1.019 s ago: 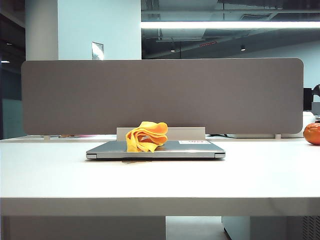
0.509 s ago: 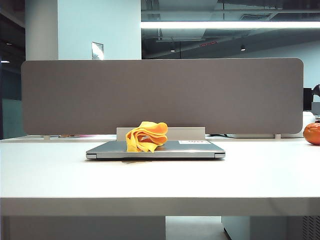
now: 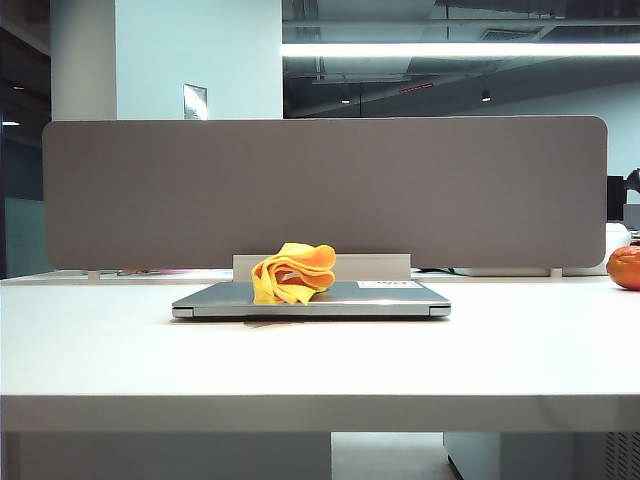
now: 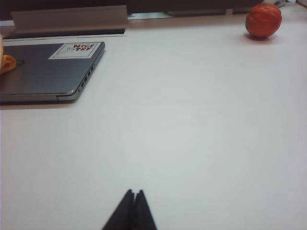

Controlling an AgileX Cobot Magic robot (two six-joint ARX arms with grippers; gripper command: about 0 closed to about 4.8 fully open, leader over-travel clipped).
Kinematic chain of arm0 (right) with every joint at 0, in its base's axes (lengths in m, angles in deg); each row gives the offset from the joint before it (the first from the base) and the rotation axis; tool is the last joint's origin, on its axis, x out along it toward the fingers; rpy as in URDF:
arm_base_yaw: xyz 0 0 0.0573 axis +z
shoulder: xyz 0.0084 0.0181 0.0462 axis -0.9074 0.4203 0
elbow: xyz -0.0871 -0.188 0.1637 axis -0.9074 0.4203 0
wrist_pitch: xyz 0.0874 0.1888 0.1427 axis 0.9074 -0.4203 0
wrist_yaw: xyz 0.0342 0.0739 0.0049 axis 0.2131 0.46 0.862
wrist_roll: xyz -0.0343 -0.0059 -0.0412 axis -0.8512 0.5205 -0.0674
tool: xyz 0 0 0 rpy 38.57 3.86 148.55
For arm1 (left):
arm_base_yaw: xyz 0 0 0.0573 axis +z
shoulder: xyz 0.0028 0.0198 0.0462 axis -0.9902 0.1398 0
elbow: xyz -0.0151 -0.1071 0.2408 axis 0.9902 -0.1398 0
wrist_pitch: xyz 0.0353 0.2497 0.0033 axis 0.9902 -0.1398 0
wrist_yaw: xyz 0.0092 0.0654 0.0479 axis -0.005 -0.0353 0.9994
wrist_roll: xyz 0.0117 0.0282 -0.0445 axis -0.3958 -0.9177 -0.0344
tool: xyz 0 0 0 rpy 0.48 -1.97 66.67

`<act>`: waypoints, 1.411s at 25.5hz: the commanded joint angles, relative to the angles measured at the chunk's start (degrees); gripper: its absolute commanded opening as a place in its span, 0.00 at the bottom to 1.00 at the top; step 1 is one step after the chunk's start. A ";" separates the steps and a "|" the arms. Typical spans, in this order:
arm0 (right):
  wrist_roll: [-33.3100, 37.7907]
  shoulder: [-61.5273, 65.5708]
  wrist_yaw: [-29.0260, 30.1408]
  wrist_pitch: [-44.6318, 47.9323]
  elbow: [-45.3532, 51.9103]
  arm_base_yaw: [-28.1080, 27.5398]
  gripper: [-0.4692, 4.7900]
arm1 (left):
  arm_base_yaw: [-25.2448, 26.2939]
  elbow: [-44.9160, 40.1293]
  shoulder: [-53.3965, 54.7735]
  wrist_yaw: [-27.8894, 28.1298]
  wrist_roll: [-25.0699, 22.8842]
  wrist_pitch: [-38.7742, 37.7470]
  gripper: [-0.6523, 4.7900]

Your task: Pick up the yellow rag and put it over the laptop.

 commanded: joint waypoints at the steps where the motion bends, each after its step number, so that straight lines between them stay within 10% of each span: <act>1: -0.17 -0.09 -0.04 0.57 0.24 0.00 0.09 | 1.03 -2.71 -2.51 0.70 0.72 1.49 0.11; 36: -0.17 -0.09 -0.04 0.57 0.24 0.00 0.09 | 0.96 -6.38 -7.63 1.01 -0.33 -0.66 0.11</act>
